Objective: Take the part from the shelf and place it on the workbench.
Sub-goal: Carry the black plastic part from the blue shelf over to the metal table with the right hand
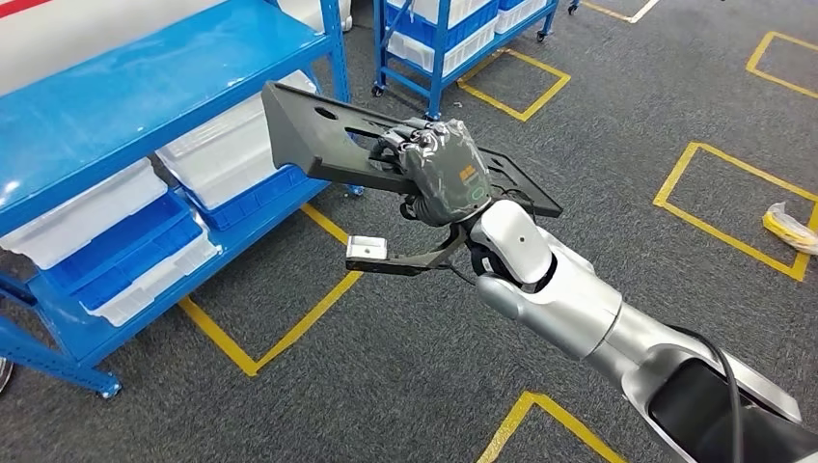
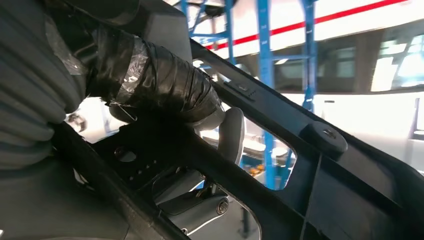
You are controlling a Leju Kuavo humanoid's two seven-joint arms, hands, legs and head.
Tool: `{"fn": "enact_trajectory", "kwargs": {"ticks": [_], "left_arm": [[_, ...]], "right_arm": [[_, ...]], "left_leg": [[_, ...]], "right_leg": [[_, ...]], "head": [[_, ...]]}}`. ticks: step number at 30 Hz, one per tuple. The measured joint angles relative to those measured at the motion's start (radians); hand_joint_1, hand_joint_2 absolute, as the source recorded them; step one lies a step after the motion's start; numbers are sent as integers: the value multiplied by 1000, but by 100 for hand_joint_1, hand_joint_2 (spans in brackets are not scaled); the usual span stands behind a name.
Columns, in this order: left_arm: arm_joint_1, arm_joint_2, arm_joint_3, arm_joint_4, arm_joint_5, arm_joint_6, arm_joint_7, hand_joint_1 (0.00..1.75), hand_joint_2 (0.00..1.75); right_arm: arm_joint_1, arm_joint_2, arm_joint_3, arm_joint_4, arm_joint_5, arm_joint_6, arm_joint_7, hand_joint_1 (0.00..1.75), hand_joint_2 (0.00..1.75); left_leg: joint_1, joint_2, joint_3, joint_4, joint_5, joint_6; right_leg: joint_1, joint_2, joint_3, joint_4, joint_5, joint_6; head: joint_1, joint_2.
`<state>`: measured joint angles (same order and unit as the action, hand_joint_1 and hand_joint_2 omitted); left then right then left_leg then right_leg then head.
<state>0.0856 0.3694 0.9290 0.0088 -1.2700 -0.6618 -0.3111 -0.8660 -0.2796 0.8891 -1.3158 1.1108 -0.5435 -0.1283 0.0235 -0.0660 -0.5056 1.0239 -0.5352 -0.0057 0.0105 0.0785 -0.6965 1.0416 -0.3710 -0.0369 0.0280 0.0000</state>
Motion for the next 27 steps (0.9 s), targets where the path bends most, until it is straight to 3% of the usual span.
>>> {"fn": "enact_trajectory", "kwargs": {"ticks": [2,3,4,6,8,9,10,11,14,16,17,18,20,22,24,25,27], "left_arm": [[5,-6,14,0,3,-2,4,0,175],[5,-8,21,0,4,-2,6,0,175],[3,-10,27,0,4,-2,8,0,175],[2,-12,39,0,5,-3,11,0,175],[6,-14,48,0,5,-4,14,0,175],[6,-15,52,0,6,-3,16,0,175],[5,-16,55,0,6,-2,18,0,175],[4,-18,58,0,7,-1,20,0,175],[-3,-24,67,0,6,1,23,0,175],[-6,-29,72,0,5,-1,21,0,175],[-7,-31,73,0,5,-2,21,0,175],[-9,-33,74,0,5,-2,21,0,175],[-11,-35,75,0,5,1,24,0,175],[-9,-36,77,0,5,7,29,0,175],[-9,-37,79,0,3,11,35,0,175],[-10,-38,80,0,0,12,36,0,175],[-13,-40,81,0,-5,12,36,0,175]], "right_arm": [[0,-11,-7,0,-1,1,-5,175,175],[0,-18,-10,1,-2,3,-7,175,175],[-1,-24,-13,1,-2,5,-8,175,175],[-2,-32,-20,2,-6,7,-9,175,175],[0,-37,-23,5,-9,9,-11,175,175],[1,-40,-23,6,-9,10,-11,175,175],[2,-43,-23,8,-9,12,-11,175,175],[3,-45,-24,9,-10,14,-11,175,175],[-1,-51,-33,11,-11,16,-11,175,175],[-3,-54,-38,11,-11,16,-11,175,175],[-3,-57,-39,11,-12,16,-11,175,175],[-3,-60,-41,11,-12,16,-11,175,175],[-6,-62,-43,11,-12,18,-11,175,175],[-10,-59,-43,12,-12,23,-11,175,175],[-10,-56,-42,15,-12,27,-12,175,175],[-10,-55,-42,16,-12,28,-12,175,175],[-11,-55,-42,17,-12,30,-12,175,175]], "left_leg": [[-1,11,-3,-5,12,4],[0,23,-6,-10,20,8],[2,35,-11,-14,27,14],[1,61,-25,-19,37,28],[-3,86,-38,-18,43,35],[-5,99,-42,-17,45,36],[-7,111,-44,-16,46,37],[-8,121,-44,-14,46,36],[-10,152,-42,-16,47,30],[-8,173,-41,-22,51,23],[-7,183,-39,-26,53,18],[-6,180,-38,-25,48,15],[-3,135,-57,17,14,11],[0,82,-115,137,-45,5],[2,70,-172,250,-74,-4],[3,69,-180,261,-61,-8],[10,62,-142,173,10,-17]], "right_leg": [[1,20,-9,-4,21,10],[3,15,-15,-2,18,15],[4,0,-26,13,0,20],[1,-49,-67,113,-78,30],[-6,-70,-106,247,-141,36],[-9,-73,-108,281,-147,37],[-11,-75,-91,278,-136,36],[-11,-79,-53,232,-113,32],[9,-127,74,31,-74,8],[25,-143,96,-13,-80,-4],[28,-134,97,-25,-77,-9],[26,-125,103,-37,-72,-13],[19,-109,116,-65,-61,-26],[14,-91,119,-73,-56,-34],[12,-69,115,-67,-57,-35],[11,-56,113,-62,-58,-34],[5,-31,108,-43,-65,-26]], "head": [[0,0],[1,0],[2,0],[2,0],[2,0],[2,0],[2,0],[2,0],[2,0],[2,0],[2,0],[2,0],[2,0],[2,0],[2,0],[2,0],[2,0]]}}
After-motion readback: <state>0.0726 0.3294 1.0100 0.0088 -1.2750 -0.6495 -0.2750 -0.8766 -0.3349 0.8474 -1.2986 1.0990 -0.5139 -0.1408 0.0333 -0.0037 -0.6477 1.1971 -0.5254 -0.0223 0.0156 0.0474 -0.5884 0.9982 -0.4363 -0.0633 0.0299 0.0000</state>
